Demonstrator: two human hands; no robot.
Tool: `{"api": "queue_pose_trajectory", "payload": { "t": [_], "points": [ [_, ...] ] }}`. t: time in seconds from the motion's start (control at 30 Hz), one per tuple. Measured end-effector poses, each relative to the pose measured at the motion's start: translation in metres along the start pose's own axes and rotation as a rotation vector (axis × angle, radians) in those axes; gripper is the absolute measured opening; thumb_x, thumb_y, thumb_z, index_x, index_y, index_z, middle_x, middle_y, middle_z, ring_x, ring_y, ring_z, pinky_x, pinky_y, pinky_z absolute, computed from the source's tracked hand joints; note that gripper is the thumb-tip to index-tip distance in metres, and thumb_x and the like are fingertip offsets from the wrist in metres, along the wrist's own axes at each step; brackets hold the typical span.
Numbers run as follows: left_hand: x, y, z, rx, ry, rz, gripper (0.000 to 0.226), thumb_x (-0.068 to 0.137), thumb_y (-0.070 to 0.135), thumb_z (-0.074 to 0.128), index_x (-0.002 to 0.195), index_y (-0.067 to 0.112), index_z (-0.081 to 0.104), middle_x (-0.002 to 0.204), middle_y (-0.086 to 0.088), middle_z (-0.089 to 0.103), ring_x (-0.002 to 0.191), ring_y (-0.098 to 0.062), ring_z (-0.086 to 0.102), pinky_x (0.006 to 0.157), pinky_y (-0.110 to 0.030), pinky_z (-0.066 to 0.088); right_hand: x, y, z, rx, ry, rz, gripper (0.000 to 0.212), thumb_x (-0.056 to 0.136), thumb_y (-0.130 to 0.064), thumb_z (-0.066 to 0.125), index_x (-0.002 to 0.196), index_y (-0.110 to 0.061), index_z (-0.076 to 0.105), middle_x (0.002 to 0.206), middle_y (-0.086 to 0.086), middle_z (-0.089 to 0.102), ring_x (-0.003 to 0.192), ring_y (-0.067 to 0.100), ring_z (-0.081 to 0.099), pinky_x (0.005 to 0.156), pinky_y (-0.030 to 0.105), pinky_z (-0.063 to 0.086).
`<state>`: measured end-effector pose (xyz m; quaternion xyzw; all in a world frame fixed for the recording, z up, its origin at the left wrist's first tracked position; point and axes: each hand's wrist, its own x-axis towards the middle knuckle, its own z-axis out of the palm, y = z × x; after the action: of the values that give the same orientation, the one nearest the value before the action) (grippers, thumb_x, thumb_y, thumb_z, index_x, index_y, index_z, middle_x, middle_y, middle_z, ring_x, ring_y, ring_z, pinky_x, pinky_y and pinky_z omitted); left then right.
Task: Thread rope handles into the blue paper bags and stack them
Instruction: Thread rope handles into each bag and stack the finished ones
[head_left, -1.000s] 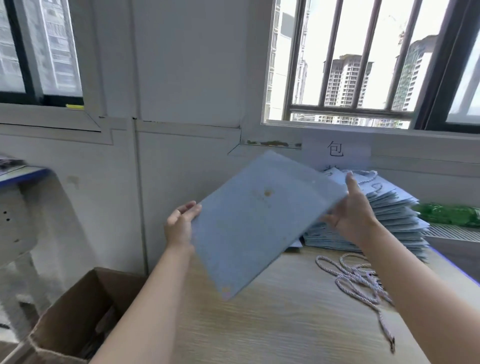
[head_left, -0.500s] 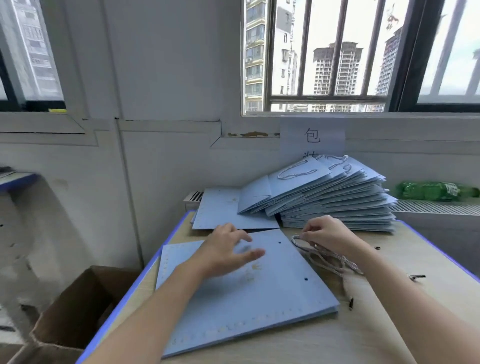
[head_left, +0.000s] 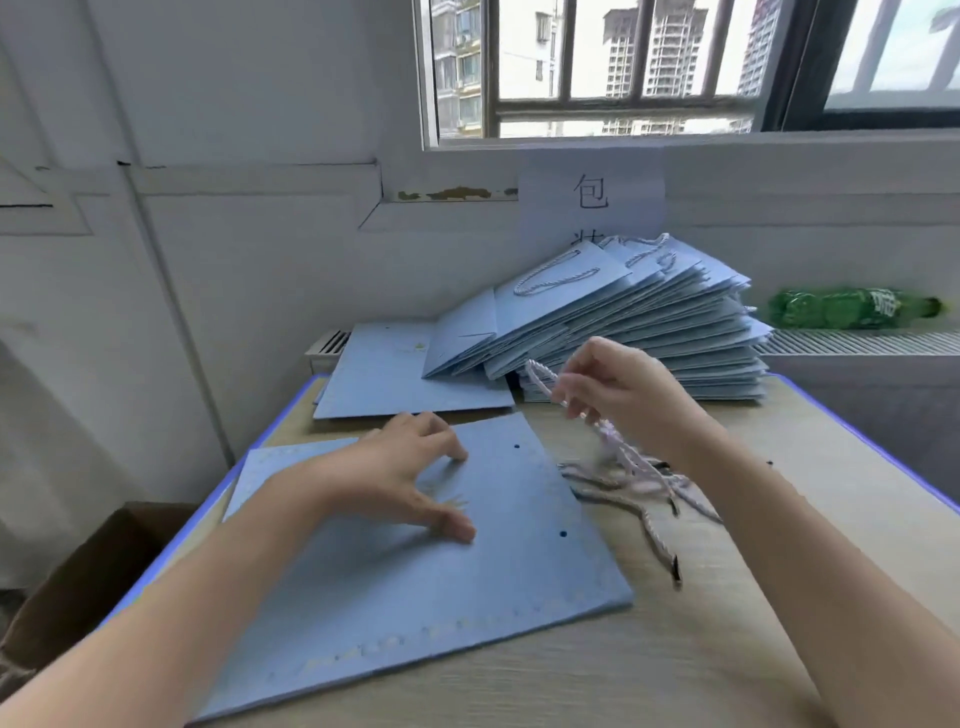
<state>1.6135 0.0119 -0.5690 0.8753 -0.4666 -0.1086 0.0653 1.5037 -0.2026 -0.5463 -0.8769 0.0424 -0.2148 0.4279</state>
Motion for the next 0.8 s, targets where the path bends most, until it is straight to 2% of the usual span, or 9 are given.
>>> {"api": "queue_pose_trajectory", "payload": {
  "t": [0.13, 0.3, 0.4, 0.47, 0.53, 0.6, 0.63, 0.73, 0.8],
  "points": [
    [-0.001, -0.009, -0.004, -0.057, -0.052, 0.035, 0.079, 0.072, 0.052, 0.074, 0.14, 0.036, 0.037, 0.146, 0.018, 0.022, 0.137, -0.004, 0.014, 0.114, -0.023, 0.015, -0.016, -0.03, -0.001, 0.583, -0.077, -0.075, 0.007, 0.089, -0.009, 0.051, 0.084, -0.005, 0.052, 0.08, 0.007, 0.07, 0.068, 0.015, 0.065, 0.064, 0.024, 0.055],
    [-0.012, -0.02, -0.007, -0.164, -0.08, 0.012, 0.077, 0.074, 0.047, 0.076, 0.14, 0.041, 0.038, 0.144, 0.02, 0.022, 0.136, 0.002, 0.014, 0.112, -0.02, 0.016, -0.015, -0.027, 0.001, 0.802, -0.126, -0.031, 0.01, 0.082, -0.014, 0.049, 0.084, -0.004, 0.049, 0.085, 0.014, 0.071, 0.069, 0.019, 0.068, 0.062, 0.026, 0.056],
    [-0.012, -0.008, 0.004, -0.266, 0.19, 0.014, 0.075, 0.071, 0.06, 0.071, 0.135, 0.033, 0.045, 0.125, 0.014, 0.045, 0.118, -0.001, 0.042, 0.103, -0.02, 0.034, -0.014, -0.02, 0.007, 0.692, -0.286, 0.048, 0.014, 0.082, -0.014, 0.052, 0.089, -0.002, 0.051, 0.09, 0.019, 0.07, 0.072, 0.023, 0.069, 0.062, 0.026, 0.056],
    [-0.011, 0.008, 0.006, -0.57, 0.344, 0.005, 0.072, 0.07, 0.054, 0.071, 0.132, 0.03, 0.045, 0.1, 0.01, 0.059, 0.089, -0.004, 0.056, 0.08, -0.018, 0.047, -0.016, -0.018, 0.015, 0.564, -0.393, 0.072, 0.014, 0.085, -0.01, 0.055, 0.092, 0.002, 0.056, 0.091, 0.017, 0.07, 0.072, 0.022, 0.068, 0.062, 0.025, 0.055],
    [-0.009, 0.02, 0.008, -0.826, 0.348, 0.042, 0.056, 0.073, 0.042, 0.07, 0.124, 0.032, 0.05, 0.077, 0.009, 0.059, 0.068, -0.007, 0.056, 0.062, -0.018, 0.046, -0.016, -0.017, 0.02, 0.424, -0.351, 0.075, 0.005, 0.089, 0.001, 0.056, 0.091, 0.002, 0.059, 0.083, 0.008, 0.068, 0.067, 0.017, 0.065, 0.06, 0.024, 0.052],
    [-0.01, 0.026, 0.009, -0.875, 0.353, 0.061, 0.022, 0.085, 0.027, 0.066, 0.106, 0.026, 0.063, 0.061, 0.011, 0.056, 0.055, -0.006, 0.051, 0.054, -0.018, 0.042, -0.015, -0.013, 0.017, 0.224, -0.274, 0.094, 0.011, 0.087, 0.004, 0.056, 0.091, -0.005, 0.061, 0.076, 0.0, 0.064, 0.058, 0.012, 0.06, 0.056, 0.024, 0.048],
    [-0.01, 0.027, 0.009, -0.892, 0.376, 0.036, 0.009, 0.09, 0.025, 0.061, 0.095, 0.02, 0.068, 0.056, 0.012, 0.054, 0.051, -0.005, 0.048, 0.053, -0.018, 0.04, -0.014, -0.01, 0.016, 0.126, -0.287, 0.105, 0.015, 0.086, 0.002, 0.057, 0.093, -0.011, 0.061, 0.081, -0.003, 0.064, 0.057, 0.009, 0.059, 0.056, 0.025, 0.047],
    [-0.007, 0.025, 0.008, -0.99, 0.443, -0.072, 0.037, 0.1, 0.026, 0.043, 0.076, 0.012, 0.067, 0.05, 0.006, 0.054, 0.044, -0.006, 0.046, 0.05, -0.019, 0.037, -0.013, -0.001, 0.016, -0.191, -0.462, 0.067, 0.022, 0.085, -0.018, 0.064, 0.103, -0.029, 0.061, 0.111, -0.016, 0.055, 0.064, -0.005, 0.055, 0.063, 0.015, 0.044],
    [-0.007, 0.022, 0.003, -1.108, 0.487, -0.131, 0.043, 0.102, 0.027, 0.037, 0.075, 0.008, 0.064, 0.047, 0.003, 0.054, 0.038, -0.008, 0.044, 0.043, -0.02, 0.034, -0.01, 0.007, 0.013, -0.4, -0.445, 0.013, 0.011, 0.086, -0.031, 0.064, 0.096, -0.033, 0.06, 0.107, -0.015, 0.054, 0.068, -0.008, 0.05, 0.059, 0.01, 0.036]
  ]
}}
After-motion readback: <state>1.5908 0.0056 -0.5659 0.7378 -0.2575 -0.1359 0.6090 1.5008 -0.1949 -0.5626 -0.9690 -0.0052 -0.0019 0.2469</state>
